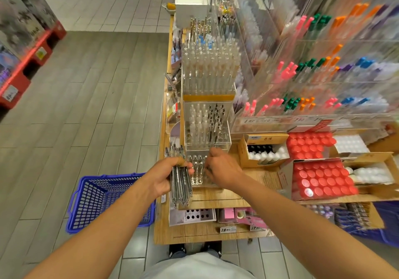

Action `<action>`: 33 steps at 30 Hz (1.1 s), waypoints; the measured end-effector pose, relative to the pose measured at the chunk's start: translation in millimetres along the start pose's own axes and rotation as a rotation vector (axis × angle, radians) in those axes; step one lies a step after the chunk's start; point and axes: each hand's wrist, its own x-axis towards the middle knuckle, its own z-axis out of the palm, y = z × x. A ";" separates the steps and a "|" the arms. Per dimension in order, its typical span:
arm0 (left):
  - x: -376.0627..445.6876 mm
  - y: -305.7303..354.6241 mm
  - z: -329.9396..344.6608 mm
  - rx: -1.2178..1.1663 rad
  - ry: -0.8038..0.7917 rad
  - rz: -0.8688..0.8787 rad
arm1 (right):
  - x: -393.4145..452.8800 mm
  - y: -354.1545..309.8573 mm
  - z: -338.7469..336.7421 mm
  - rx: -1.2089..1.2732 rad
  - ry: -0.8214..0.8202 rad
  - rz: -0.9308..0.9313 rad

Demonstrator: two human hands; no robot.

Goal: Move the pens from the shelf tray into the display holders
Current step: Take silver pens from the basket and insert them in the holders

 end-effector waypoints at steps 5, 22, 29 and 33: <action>-2.0 2.0 -1.6 0.007 0.014 0.013 | 1.1 -4.0 5.8 -0.017 0.021 0.041; -13.5 -2.0 -2.3 0.030 -0.060 0.043 | 17.3 -47.3 -34.9 1.047 -0.181 0.404; -13.2 -11.7 -3.3 0.077 -0.025 -0.001 | 23.1 -52.7 -32.5 0.981 -0.097 0.501; -10.8 -11.4 -1.6 0.097 -0.021 -0.001 | 26.3 -56.0 -33.8 0.942 -0.079 0.572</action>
